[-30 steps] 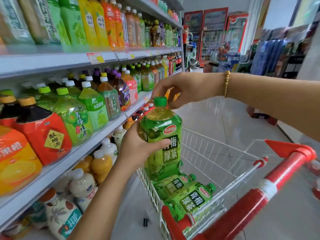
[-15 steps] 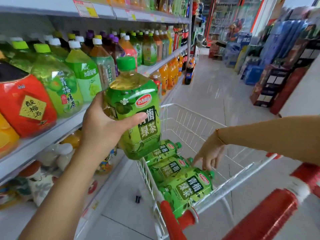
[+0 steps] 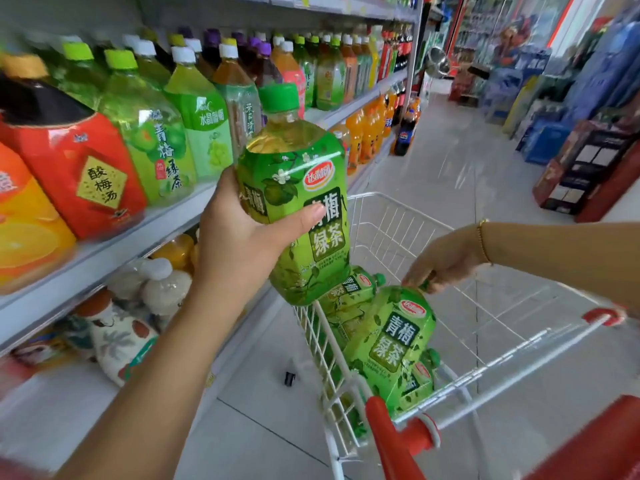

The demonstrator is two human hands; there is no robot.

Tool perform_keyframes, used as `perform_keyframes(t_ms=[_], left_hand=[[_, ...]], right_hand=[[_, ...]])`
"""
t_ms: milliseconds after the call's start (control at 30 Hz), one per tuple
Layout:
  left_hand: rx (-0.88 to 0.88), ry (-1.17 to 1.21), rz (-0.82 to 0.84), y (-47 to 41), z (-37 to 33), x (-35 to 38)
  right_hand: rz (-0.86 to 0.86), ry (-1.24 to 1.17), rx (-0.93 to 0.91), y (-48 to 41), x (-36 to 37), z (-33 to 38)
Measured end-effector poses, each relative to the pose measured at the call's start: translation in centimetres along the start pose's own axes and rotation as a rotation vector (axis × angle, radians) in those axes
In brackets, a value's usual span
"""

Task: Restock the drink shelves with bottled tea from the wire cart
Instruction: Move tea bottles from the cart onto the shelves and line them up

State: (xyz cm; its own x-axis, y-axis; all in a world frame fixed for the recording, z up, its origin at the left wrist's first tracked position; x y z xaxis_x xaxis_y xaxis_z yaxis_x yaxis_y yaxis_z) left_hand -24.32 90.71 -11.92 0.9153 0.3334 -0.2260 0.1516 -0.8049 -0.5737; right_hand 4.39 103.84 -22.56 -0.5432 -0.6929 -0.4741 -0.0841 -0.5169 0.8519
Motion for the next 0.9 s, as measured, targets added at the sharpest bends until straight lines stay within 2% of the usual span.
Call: perform_keyframes(t_ms=[67, 333, 400, 633, 767, 900], left_hand=[[0.005, -0.011, -0.011, 0.1, -0.2, 0.0], [-0.077, 0.044, -0.083, 1.4, 0.2, -1.3], [-0.084, 0.06, -0.083, 2.1, 0.0, -1.8], [-0.101, 0.022, -0.173, 4.0, -0.6, -4.2], [-0.029, -0.151, -0.148, 5.1, -1.8, -7.2], [-0.028, -0.082, -0.235, 6.9, -3.3, -10.9]], right_hand=[[-0.064, -0.02, -0.137, 2.2, -0.5, 0.4], [0.019, -0.274, -0.117, 6.9, 1.7, 1.6], [-0.014, -0.229, -0.179, 8.5, 2.7, 2.6], [-0.352, 0.281, -0.538, 17.1, 7.0, 6.5], [-0.584, 0.282, -0.675, 21.8, 5.7, 8.3], [-0.835, 0.226, -0.778, 28.6, 4.1, 11.0]])
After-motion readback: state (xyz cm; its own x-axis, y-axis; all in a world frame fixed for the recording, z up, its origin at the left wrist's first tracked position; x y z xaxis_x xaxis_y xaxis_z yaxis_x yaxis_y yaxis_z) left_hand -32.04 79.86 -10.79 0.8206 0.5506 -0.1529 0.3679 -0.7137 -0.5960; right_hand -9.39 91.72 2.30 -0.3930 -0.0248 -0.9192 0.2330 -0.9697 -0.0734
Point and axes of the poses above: each hand's wrist, its own y-axis away from the middle knuckle, its own x-axis out of the palm, z = x × y, the point moved 2 cm from there along -y, towards the middle knuckle, and after that the axes turned 8 degrees about x, right-handed, at the moved point
